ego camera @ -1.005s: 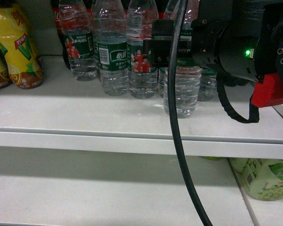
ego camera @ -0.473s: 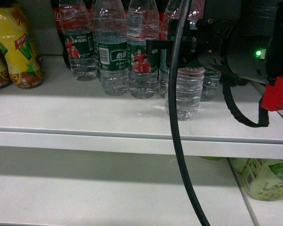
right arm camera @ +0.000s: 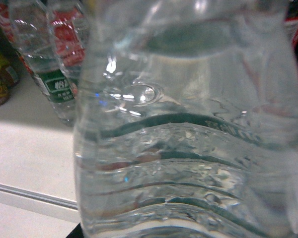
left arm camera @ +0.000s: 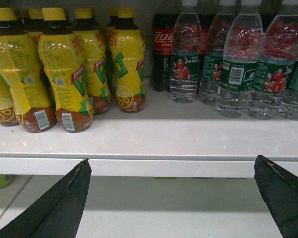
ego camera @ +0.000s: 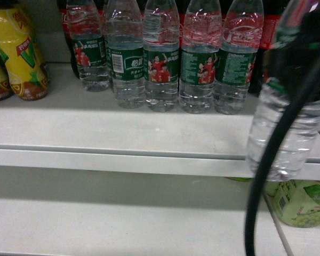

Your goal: Move water from second to third shelf

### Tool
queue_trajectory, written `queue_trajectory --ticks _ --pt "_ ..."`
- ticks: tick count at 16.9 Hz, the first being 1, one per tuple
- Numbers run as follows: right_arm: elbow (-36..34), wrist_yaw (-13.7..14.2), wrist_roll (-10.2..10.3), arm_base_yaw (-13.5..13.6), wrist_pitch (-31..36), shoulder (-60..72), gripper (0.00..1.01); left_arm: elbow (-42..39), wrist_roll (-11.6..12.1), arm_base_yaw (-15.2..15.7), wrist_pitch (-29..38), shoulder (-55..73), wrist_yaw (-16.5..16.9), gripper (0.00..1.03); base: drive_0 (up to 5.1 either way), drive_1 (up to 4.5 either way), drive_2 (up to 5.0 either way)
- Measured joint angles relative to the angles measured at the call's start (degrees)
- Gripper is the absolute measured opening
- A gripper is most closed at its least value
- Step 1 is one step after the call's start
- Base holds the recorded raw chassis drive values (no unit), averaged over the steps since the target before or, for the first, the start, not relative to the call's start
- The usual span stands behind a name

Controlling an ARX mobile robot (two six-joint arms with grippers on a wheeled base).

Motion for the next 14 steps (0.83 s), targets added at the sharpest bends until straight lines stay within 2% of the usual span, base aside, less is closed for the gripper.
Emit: queue_trajectory --ticks 1,4,5,7,9,10,14 --pt "-2.0 0.2 -0.5 -0.2 -1.6 -5.3 0.43 0.0 0.0 0.0 0.0 0.0 0.0 0.98 0.0 0.0 0.0" --pt "-6.2 -1.6 -1.0 -0.7 -8.5 -17.6 0.43 0.0 0.0 0.0 0.0 0.0 0.0 0.98 0.0 0.0 0.0" --pt "-7.2 -2.3 -0.9 -1.7 -11.6 -21.6 0.43 0.0 0.0 0.0 0.0 0.0 0.0 0.98 0.0 0.0 0.0" --pt "-8.9 -1.0 -1.6 -3.8 -16.2 -29.2 0.43 0.0 0.0 0.0 0.0 0.0 0.0 0.98 0.0 0.0 0.0" --pt "-9.3 -1.4 -1.5 -8.0 -20.6 -36.0 0.43 0.0 0.0 0.0 0.0 0.0 0.0 0.98 0.0 0.0 0.0" --pt "-9.4 -2.5 -1.6 -10.6 -22.3 -38.9 0.43 0.0 0.0 0.0 0.0 0.0 0.0 0.98 0.0 0.0 0.0" --pt "-10.1 -9.0 -1.3 -20.0 -25.4 -43.8 0.43 0.0 0.0 0.0 0.0 0.0 0.0 0.98 0.0 0.0 0.0"
